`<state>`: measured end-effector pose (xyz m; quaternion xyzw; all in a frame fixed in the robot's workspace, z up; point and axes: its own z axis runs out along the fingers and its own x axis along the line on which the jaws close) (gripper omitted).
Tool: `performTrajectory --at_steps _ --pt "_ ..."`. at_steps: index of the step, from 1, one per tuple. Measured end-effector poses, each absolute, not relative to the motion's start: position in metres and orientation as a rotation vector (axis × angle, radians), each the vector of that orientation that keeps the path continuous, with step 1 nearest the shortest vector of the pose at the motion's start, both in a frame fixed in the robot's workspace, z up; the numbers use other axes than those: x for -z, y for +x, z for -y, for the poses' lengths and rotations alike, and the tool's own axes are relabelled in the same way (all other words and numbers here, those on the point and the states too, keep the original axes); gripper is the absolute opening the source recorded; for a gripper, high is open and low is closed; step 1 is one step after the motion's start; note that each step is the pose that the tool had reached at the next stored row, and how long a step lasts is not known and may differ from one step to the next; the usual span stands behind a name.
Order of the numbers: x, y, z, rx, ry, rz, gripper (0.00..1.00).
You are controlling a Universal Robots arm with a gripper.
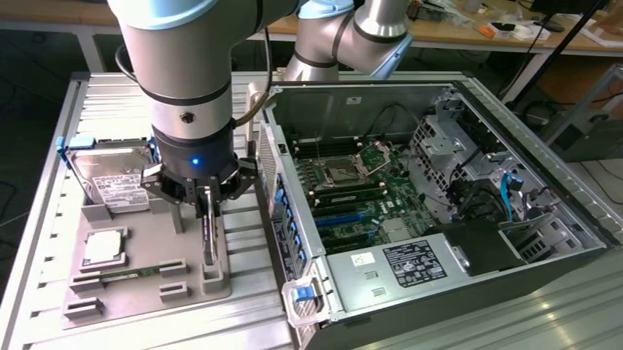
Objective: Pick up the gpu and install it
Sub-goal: 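Pick up the gpu and move the gpu toward the slot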
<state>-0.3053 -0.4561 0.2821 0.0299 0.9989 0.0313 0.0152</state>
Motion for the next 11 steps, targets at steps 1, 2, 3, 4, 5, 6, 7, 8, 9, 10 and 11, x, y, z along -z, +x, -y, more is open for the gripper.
performTrajectory --at_steps 1,2,3,4,5,6,7,8,9,10,11 --pt "-0.2825 -0.3053 0.4561 -0.097 0.093 -3.108 0.27" --pt "-0.2829 -0.3053 0.4561 -0.097 0.093 -3.108 0.27" --pt "-0.2833 -0.3053 0.4561 -0.097 0.093 -3.108 0.27" --pt "-0.2838 -0.3053 0.4561 -0.097 0.093 -3.108 0.27" --pt "-0.2843 -0.3053 0.4561 -0.097 0.093 -3.108 0.27" --pt "-0.2847 -0.3053 0.4561 -0.097 0.093 -3.108 0.27" --pt "-0.2852 -0.3053 0.4561 -0.097 0.093 -3.108 0.27" --pt "-0.2856 -0.3053 0.4561 -0.097 0.093 -3.108 0.27" --pt "-0.286 -0.3053 0.4561 -0.097 0.093 -3.108 0.27" --pt "-0.2864 -0.3053 0.4561 -0.097 0.093 -3.108 0.27" --pt "-0.2868 -0.3053 0.4561 -0.098 0.093 -3.108 0.27"
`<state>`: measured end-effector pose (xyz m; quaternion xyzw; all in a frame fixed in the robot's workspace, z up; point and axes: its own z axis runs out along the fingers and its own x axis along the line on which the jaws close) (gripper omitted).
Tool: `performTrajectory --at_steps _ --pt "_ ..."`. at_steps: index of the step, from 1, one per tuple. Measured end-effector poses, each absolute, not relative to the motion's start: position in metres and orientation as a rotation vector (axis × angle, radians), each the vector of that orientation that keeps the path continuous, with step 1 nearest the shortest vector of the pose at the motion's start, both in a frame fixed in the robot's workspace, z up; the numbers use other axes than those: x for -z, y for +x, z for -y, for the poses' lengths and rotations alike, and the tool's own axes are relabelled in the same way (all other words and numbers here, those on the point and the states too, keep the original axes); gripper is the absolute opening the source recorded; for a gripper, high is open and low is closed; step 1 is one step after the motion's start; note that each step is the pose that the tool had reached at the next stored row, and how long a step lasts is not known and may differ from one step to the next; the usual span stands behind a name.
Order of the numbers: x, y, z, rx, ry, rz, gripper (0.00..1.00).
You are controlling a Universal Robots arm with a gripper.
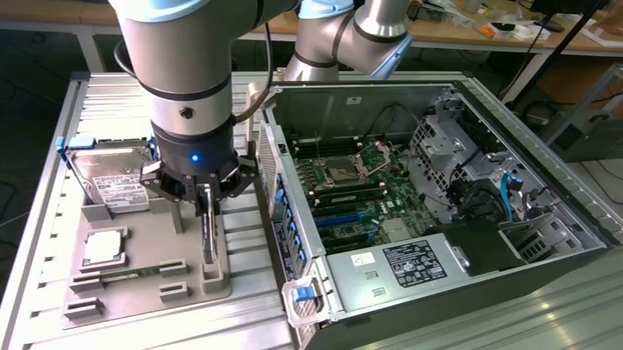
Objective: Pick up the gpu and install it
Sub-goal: 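Pick up the gpu and move the gpu toward the slot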
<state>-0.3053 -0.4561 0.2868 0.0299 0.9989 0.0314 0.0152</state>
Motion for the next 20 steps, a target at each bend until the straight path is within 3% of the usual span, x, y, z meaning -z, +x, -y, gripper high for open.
performTrajectory --at_steps 20 --pt "-0.2955 -0.3053 0.4561 -0.097 0.093 -3.108 0.27"
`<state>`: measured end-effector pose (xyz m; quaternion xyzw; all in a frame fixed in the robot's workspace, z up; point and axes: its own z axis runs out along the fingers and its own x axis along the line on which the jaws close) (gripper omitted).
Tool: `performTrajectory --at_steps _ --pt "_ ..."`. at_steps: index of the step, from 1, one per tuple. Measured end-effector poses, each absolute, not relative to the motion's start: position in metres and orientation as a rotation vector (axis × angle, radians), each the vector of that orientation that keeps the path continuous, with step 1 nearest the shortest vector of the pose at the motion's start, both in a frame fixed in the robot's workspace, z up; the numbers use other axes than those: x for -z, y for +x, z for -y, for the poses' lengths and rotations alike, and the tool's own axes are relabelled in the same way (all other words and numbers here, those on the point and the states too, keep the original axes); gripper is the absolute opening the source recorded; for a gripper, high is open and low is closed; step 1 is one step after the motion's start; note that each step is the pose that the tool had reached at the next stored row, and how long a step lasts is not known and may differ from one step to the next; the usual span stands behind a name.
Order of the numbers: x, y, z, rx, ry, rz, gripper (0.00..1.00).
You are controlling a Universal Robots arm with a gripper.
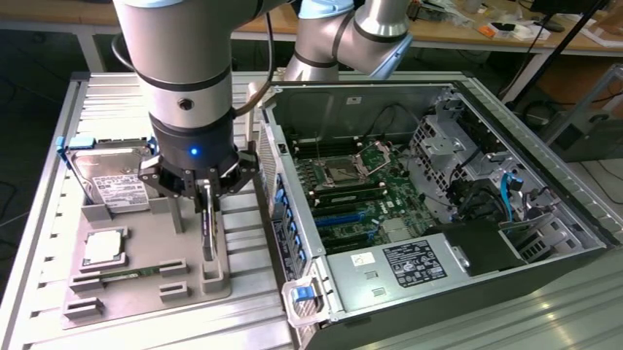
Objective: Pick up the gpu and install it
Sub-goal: 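Pick up the gpu and move the gpu toward the slot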
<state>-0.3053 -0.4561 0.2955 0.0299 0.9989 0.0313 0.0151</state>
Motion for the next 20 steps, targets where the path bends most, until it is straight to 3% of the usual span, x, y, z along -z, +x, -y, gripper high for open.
performTrajectory --at_steps 20 --pt "-0.3041 -0.3053 0.4561 -0.097 0.093 -3.108 0.27"
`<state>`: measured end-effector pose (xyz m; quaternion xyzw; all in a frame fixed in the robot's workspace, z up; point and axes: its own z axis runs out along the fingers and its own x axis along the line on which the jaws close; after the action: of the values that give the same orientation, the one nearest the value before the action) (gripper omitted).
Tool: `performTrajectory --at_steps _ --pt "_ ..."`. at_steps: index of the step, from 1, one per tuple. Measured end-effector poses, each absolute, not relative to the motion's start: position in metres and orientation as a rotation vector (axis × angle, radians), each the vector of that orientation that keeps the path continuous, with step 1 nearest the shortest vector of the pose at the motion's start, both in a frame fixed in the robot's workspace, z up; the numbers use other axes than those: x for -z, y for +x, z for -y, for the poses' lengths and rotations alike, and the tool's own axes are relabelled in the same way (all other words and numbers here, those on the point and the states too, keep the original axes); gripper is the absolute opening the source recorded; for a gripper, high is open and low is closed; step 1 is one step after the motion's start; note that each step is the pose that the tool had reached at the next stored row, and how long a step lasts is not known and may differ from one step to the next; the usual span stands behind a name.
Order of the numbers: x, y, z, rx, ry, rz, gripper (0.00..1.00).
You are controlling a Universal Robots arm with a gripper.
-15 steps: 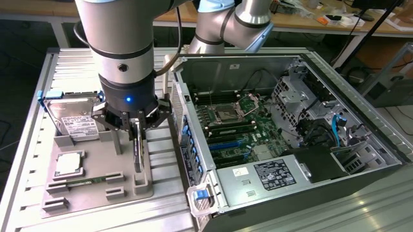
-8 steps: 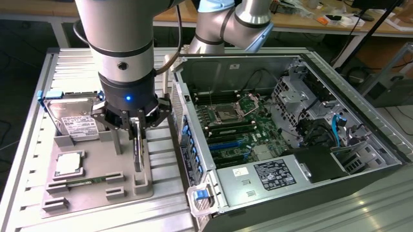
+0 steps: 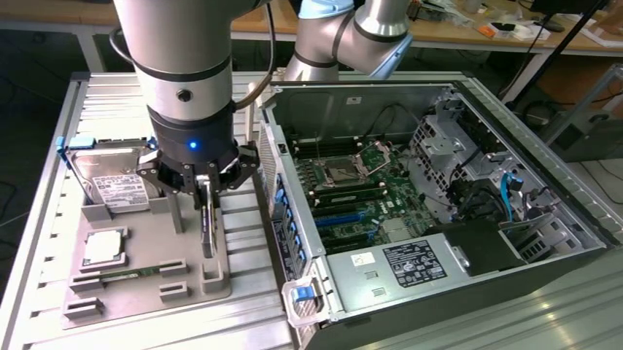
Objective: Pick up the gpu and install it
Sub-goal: 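Pick up the gpu and move the gpu toward the slot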
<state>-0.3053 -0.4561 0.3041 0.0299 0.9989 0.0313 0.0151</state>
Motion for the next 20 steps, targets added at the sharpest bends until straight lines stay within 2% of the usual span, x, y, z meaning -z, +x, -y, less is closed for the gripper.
performTrajectory --at_steps 20 --pt "-0.3133 -0.3053 0.4561 -0.098 0.093 -3.108 0.27"
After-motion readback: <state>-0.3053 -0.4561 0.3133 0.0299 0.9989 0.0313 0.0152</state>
